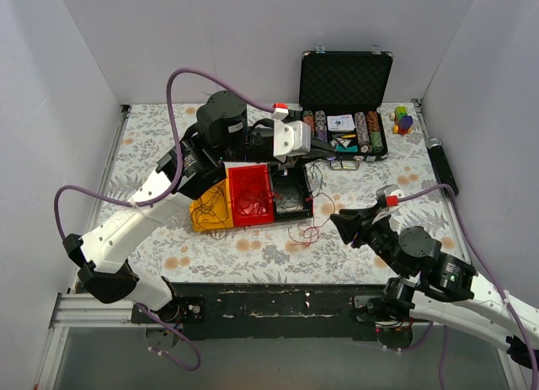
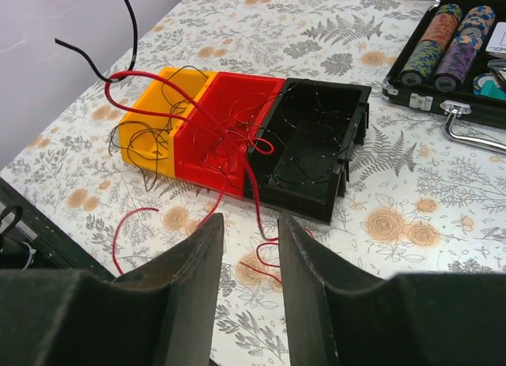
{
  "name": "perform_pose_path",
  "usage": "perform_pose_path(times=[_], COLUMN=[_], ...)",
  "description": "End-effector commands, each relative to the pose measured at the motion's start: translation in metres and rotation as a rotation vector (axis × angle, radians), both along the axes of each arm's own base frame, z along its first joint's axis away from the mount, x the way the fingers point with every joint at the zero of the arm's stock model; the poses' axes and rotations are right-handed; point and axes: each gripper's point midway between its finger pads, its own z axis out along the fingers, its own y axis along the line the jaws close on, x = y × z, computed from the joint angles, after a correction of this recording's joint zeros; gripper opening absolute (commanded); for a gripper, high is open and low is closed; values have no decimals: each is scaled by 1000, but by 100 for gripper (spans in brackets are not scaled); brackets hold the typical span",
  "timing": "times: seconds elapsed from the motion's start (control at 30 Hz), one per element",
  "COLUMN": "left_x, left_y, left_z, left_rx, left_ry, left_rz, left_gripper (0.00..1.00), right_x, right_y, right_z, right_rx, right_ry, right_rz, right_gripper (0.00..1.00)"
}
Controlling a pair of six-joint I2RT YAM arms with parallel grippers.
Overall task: Untangle the cables
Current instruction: Untie the cable.
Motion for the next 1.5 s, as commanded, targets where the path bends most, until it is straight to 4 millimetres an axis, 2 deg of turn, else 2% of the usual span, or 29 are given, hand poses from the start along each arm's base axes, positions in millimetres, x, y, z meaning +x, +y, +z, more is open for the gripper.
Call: perform_pose_path(times=[0.0,0.03,0.13,0.3,0.4,0.47,0.53,0.6,0.63,0.8,0.9,1.03,1.17,1.3,1.37,1.43,1.47], left_x=[-14,-14,-16,-17,-18,-20,-20,-14,-8,27,47,58,65,71,78,84,86], left_y=[17,18,19,19,21,21,23,24,24,39,56,80,94,99,90,76,75], left_z=[23,22,22,23,25,28,31,36,39,81,120,167,193,194,180,153,146], left_rx=[-38,-36,-36,-37,-41,-46,-52,-66,-82,-256,-400,-579,-677,-717,-662,-596,-598], left_ry=[-46,-45,-47,-46,-47,-43,-46,-67,-81,-197,-261,-350,-376,-402,-376,-360,-362], left_rz=[-8,-11,-17,-18,-18,-22,-17,15,51,274,424,554,634,683,680,661,666], left_gripper=[0,0,0,0,0,0,0,0,0,0,0,0,0,0,0,0,0], right_x=[5,6,9,14,18,21,21,21,21,13,9,4,1,0,-3,-3,-2], right_y=[-7,-7,-2,15,23,25,25,22,19,8,-1,-6,-12,-41,-45,-49,-55], right_z=[17,18,20,23,24,24,24,21,18,-17,-43,-77,-103,-123,-123,-118,-116], right_rx=[-32,-36,-52,-73,-78,-76,-63,-47,-36,-27,-40,-48,-54,-91,-92,-84,-73], right_ry=[-38,-46,-69,-89,-105,-110,-112,-99,-81,17,95,208,298,394,414,406,413], right_rz=[-32,-34,-25,0,-2,-8,-16,-31,-46,-59,-85,-119,-179,-332,-341,-349,-379], right_gripper=[48,53,82,84,75,63,39,7,1,1,1,1,1,1,1,1,1])
